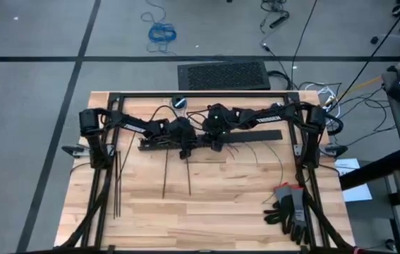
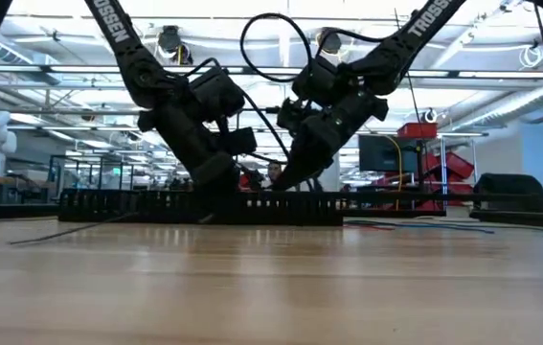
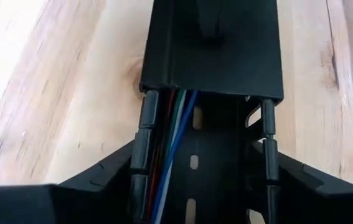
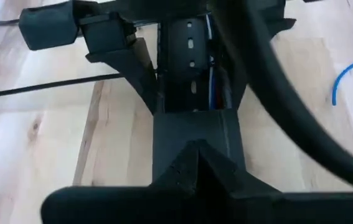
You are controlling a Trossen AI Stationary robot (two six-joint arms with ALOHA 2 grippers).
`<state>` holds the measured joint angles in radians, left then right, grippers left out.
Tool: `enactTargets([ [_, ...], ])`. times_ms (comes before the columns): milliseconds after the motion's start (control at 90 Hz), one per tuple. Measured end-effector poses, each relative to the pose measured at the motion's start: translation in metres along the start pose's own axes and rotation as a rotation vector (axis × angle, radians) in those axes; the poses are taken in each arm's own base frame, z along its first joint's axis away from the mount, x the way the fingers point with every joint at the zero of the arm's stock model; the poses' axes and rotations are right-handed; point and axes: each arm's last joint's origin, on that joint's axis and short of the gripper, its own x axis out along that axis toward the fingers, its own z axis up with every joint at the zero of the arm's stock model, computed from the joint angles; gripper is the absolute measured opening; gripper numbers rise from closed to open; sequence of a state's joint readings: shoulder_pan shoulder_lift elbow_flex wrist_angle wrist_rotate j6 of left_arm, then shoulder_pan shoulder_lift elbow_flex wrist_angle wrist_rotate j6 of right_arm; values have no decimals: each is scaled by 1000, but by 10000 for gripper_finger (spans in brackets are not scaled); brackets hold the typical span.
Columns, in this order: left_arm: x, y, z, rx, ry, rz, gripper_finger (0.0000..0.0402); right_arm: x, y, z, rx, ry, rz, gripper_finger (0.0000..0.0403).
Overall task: Ziptie cables
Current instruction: Close the black cable duct
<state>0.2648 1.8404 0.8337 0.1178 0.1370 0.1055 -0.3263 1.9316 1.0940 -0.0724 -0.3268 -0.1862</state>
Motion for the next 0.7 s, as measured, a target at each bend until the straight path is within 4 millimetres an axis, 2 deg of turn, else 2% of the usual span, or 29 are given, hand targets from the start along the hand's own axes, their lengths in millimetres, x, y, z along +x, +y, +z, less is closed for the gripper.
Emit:
enactTargets([
  [356,0,-1,1,8,-15,7,256,1,4,4,29,-33,-14,0],
  [700,0,-1,5,16,-48,8,256,-27,10,19,0,-100,-24,0],
])
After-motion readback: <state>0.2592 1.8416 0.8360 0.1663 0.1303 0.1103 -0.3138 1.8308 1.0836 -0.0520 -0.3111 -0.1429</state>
